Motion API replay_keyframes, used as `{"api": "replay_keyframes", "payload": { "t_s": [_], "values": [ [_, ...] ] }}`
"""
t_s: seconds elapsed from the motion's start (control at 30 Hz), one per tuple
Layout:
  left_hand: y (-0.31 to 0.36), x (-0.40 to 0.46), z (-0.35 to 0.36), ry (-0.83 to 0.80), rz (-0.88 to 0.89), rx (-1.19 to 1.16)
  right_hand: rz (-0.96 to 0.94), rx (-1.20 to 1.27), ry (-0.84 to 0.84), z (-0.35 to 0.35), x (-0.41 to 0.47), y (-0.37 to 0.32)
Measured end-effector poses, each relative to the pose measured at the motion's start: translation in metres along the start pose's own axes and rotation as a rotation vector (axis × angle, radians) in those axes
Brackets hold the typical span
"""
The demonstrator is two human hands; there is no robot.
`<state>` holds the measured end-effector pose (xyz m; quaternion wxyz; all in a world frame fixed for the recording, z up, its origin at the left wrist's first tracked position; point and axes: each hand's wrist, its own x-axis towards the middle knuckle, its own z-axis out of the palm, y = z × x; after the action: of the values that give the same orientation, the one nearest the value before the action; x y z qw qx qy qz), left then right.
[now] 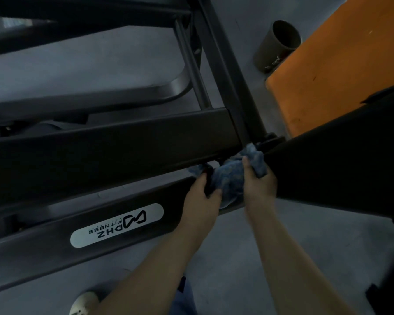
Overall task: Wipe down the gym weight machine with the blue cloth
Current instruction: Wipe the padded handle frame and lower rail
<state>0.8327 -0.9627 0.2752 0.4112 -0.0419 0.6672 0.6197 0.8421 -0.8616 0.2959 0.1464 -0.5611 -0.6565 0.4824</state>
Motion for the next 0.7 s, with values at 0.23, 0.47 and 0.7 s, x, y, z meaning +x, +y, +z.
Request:
{"api": "replay_keyframes", "payload": {
  "t_s": [0.23, 0.47, 0.7],
  "values": [
    [0.014, 0.012, 0.012, 0.034, 0.031, 0.025, -0.008, -0.106, -0.122, 0.017, -0.005, 0.003],
    [0.010, 0.019, -0.009, 0.112, 0.082, 0.060, -0.068, -0.178, -0.010, 0.023, -0.010, -0.005],
    [-0.003, -0.005, 0.014, 0.167, 0.084, 0.036, -0.173, -0.262, -0.184, 0.006, -0.045, 0.006]
  ]
}}
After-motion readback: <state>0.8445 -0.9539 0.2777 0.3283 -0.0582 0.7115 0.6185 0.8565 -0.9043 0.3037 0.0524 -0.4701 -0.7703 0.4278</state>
